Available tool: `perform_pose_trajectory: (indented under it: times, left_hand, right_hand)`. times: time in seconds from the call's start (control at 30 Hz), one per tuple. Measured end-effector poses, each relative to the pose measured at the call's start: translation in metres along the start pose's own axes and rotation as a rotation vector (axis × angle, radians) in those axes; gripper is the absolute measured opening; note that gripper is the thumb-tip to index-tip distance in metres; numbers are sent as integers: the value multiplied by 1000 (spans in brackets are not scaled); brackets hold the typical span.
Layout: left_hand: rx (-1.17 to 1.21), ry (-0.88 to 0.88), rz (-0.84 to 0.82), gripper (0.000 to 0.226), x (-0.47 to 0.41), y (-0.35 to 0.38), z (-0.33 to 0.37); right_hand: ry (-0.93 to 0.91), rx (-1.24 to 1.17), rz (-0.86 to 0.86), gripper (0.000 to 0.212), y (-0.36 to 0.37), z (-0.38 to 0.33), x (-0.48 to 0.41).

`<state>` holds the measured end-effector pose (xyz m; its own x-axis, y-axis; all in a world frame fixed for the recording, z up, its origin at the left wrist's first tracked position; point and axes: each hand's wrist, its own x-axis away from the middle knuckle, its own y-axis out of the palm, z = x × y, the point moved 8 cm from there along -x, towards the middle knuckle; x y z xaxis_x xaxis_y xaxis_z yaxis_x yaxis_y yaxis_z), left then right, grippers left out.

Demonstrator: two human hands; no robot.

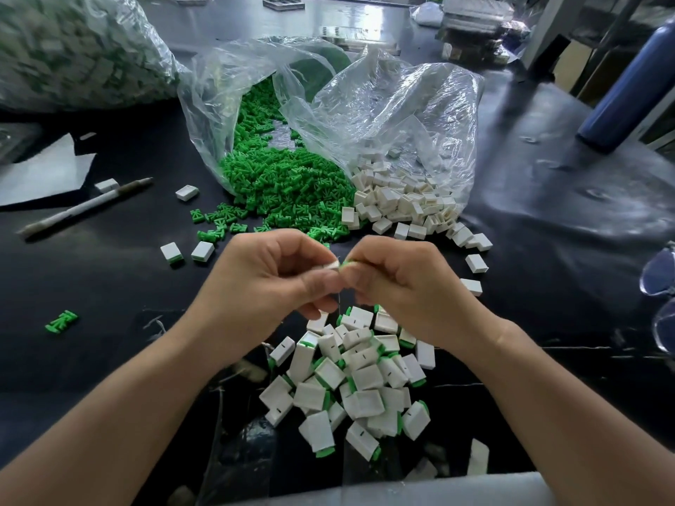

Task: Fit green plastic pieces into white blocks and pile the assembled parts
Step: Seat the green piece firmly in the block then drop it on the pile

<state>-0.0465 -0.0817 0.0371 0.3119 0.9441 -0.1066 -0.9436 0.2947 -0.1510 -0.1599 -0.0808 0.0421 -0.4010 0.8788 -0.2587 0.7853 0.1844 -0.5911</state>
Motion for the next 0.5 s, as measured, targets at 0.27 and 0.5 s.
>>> perform_pose_trajectory:
  times: [0.27,0.5]
  left_hand:
    - [280,-11,66,16,0,2,-4]
    - [292,-3,27,11,0,6,-4]
  right_hand:
    - [338,-782,-208,49,29,15,3]
    - [467,-1021,-333,50,46,5,9]
